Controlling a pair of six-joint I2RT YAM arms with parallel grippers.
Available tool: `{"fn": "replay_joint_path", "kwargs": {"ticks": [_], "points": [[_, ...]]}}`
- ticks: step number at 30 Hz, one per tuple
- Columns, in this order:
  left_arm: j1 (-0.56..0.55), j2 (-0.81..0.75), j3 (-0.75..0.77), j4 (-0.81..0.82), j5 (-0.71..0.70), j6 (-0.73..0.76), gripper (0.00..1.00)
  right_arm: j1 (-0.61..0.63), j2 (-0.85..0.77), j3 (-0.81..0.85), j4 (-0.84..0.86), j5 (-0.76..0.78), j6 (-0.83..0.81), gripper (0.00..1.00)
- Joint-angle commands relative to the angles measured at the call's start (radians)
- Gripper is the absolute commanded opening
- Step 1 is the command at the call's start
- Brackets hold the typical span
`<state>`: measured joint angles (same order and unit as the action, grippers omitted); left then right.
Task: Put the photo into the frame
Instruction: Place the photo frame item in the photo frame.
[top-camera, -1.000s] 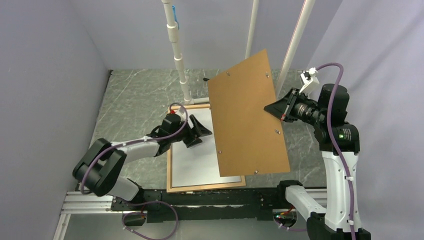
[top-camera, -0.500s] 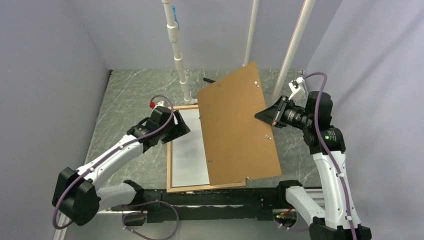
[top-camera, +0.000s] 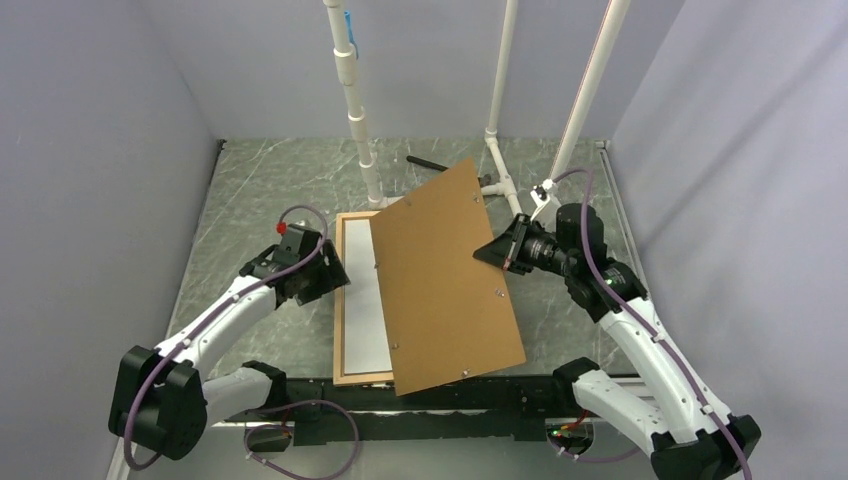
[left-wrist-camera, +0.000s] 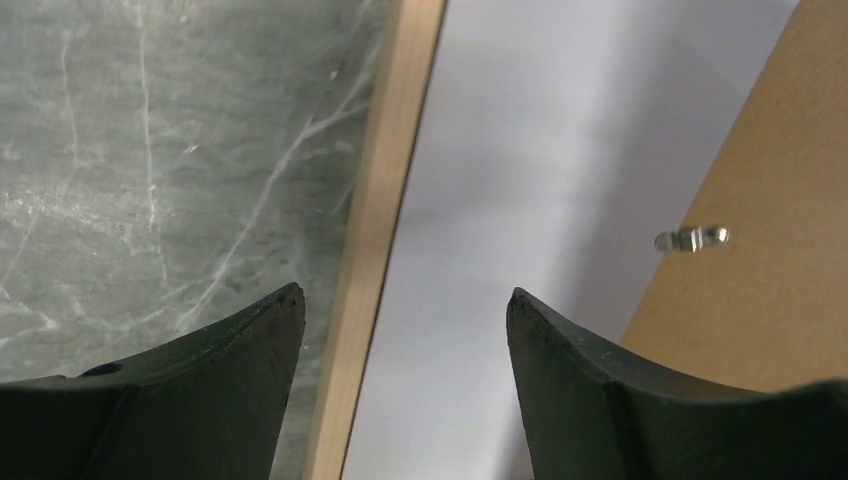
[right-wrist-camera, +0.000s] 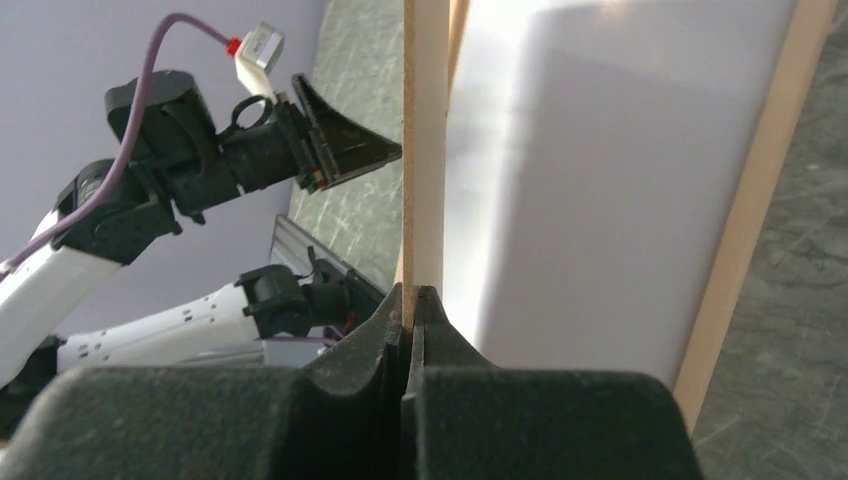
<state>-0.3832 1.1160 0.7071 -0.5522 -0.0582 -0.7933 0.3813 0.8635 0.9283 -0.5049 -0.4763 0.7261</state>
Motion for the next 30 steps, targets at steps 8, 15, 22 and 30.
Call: {"fn": "replay_joint_path", "kwargs": {"ticks": [8, 15, 22, 30], "points": [[0.184, -0.039, -0.174, 0.182, 0.264, 0.060, 0.67, 0.060, 0.023, -0.123, 0.339, 0.127, 0.221, 0.00], [0.208, 0.006, -0.209, 0.248, 0.327, 0.067, 0.56, 0.064, 0.091, -0.106, 0.419, 0.110, 0.250, 0.00], [0.208, -0.003, -0.200, 0.242, 0.326, 0.078, 0.56, 0.068, 0.130, -0.121, 0.495, 0.066, 0.270, 0.00], [0.226, -0.168, -0.173, 0.149, 0.260, 0.076, 0.60, 0.056, 0.003, -0.128, 0.644, -0.048, 0.308, 0.00]]}}
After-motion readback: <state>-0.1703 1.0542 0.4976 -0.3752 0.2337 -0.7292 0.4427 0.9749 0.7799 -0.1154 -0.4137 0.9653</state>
